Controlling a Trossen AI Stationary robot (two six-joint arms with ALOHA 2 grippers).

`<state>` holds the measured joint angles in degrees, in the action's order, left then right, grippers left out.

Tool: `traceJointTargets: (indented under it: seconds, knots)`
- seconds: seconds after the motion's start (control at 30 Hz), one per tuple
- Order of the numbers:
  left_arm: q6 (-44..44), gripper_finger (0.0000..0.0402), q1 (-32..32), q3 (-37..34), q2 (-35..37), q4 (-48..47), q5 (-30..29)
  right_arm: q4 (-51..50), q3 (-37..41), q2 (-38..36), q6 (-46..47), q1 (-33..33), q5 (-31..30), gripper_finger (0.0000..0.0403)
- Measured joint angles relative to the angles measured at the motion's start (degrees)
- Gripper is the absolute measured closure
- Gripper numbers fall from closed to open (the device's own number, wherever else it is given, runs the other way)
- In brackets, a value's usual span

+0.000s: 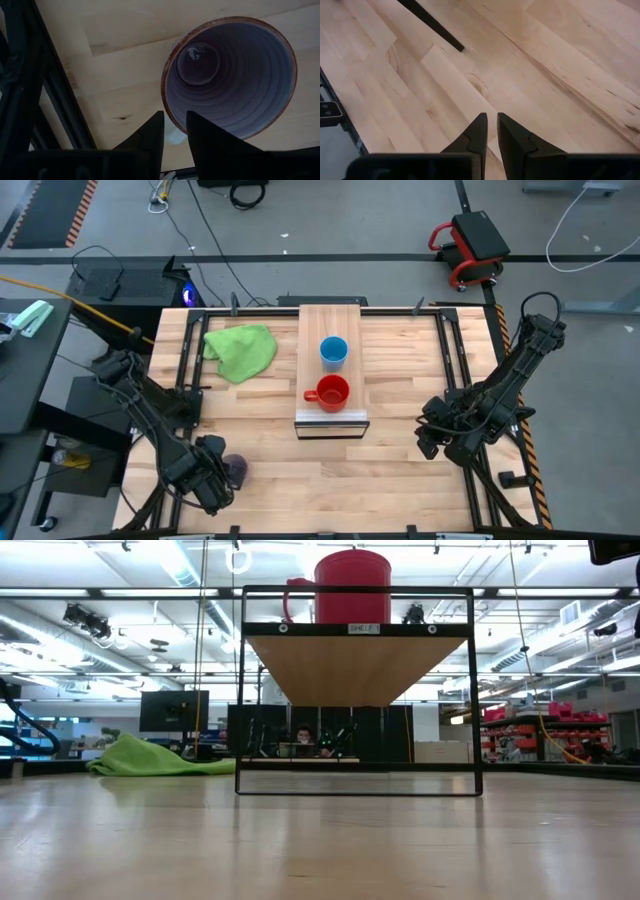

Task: Stack small to large cups/mugs on shelf
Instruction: Put the purple mug on the shelf

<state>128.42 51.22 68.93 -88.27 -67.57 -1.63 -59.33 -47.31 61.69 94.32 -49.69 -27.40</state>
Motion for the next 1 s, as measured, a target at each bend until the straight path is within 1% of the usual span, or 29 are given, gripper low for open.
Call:
traceJointTargets:
  seconds: [0.5, 0.77, 1.0]
  knots:
    - [0.3, 0.0311, -0.3, 0.0, -3.3, 1.2, 0.0, 0.0, 0.0, 0.0, 0.0, 0.0, 0.0, 0.0353]
    - [0.2, 0.0336, -1.8, 0.0, -3.6, 1.4, 0.1, 0.0, 0.0, 0.0, 0.0, 0.0, 0.0, 0.0353]
    - [-1.6, 0.037, -4.2, 0.0, -3.7, 0.1, -0.8, 0.0, 0.0, 0.0, 0.0, 0.0, 0.0, 0.0353]
